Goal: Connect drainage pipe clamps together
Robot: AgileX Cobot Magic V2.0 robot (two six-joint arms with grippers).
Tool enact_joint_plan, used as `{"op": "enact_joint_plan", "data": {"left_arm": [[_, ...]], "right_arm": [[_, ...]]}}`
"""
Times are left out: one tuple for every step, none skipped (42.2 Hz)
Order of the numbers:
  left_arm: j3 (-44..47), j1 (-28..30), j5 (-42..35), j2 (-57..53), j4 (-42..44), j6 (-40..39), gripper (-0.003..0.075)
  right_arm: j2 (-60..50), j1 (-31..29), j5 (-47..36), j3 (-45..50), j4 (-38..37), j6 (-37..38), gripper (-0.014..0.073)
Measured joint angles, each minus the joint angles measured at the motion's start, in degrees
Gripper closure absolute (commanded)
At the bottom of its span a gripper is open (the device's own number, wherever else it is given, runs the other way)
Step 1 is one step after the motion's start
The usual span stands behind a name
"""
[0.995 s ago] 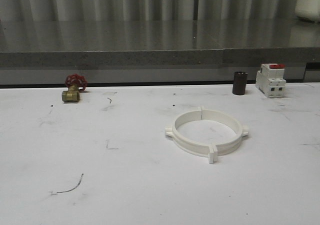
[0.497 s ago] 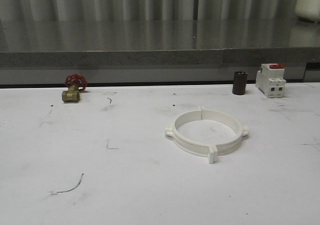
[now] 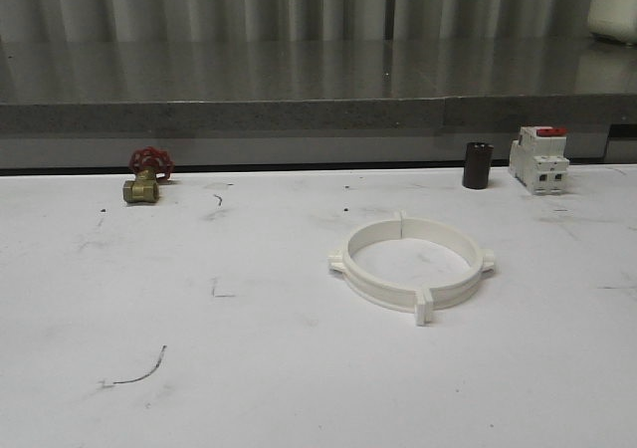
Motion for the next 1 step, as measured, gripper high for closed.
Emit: {"op": "enact_joint_plan", "data": {"left_arm": [[0.0,0.0,0.0,0.0,0.0,0.0,0.0741]], "right_arm": [[0.0,0.0,0.0,0.0,0.0,0.0,0.0662]]}}
